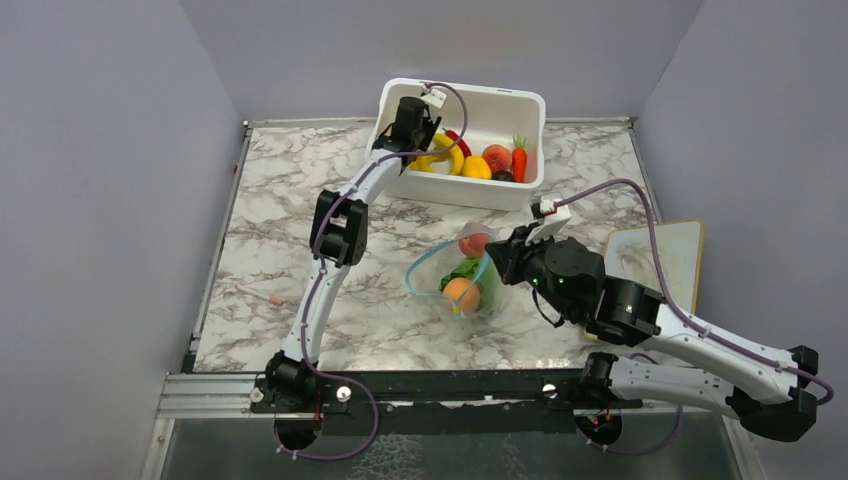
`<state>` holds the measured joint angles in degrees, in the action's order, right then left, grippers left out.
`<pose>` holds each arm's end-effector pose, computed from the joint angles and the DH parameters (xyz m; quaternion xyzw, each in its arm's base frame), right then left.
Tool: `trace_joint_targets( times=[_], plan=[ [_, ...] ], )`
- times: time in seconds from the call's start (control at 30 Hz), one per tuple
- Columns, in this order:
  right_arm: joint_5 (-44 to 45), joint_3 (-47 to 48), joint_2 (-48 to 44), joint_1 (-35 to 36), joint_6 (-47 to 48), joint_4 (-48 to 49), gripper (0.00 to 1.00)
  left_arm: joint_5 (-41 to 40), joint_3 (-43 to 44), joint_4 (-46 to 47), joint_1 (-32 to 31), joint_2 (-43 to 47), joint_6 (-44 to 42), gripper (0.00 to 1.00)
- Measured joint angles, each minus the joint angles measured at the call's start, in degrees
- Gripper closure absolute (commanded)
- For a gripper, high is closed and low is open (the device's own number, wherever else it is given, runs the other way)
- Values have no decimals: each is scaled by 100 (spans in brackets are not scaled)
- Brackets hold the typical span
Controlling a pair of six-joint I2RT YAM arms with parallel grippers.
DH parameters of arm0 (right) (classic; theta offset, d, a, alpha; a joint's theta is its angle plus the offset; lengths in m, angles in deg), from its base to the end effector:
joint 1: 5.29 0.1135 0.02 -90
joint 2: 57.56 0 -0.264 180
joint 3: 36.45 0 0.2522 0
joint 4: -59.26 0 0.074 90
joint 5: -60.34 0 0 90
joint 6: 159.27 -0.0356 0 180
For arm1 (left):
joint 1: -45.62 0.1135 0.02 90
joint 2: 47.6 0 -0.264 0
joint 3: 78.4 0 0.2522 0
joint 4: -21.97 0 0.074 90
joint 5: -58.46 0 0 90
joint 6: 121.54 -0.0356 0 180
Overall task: Place the food in the zip-top bag and seal the zipper
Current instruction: Pick up the fake fruit from the bin.
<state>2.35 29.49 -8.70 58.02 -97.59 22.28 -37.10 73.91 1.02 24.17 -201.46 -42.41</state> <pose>0.1001 0.1571 0.3509 -0.0855 0.7981 0.2385 0.5466 0.5692 -0.2199 0.1811 0.2053 0.8052 -0.0110 0.5563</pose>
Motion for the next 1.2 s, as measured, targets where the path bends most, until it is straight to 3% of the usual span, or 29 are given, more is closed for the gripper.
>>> trace_joint_targets(
  times=[0.33, 0.67, 0.9, 1.2],
  plan=[
    [-11, -116, -247, 0, -2, -85, 99, 837, -68, -564, -317, 118, 1021, 53],
    [7, -127, -310, 0, -33, -286, 99, 914, -109, -824, -293, 319, 1329, 33],
    [37, 20, -31, 0, 31, -297, 99, 649, -177, -857, -317, 761, 861, 31],
    [35, 608, 566, 0, 227, -345, 99, -199, -271, -1054, -332, 964, -673, 27]
  ],
)
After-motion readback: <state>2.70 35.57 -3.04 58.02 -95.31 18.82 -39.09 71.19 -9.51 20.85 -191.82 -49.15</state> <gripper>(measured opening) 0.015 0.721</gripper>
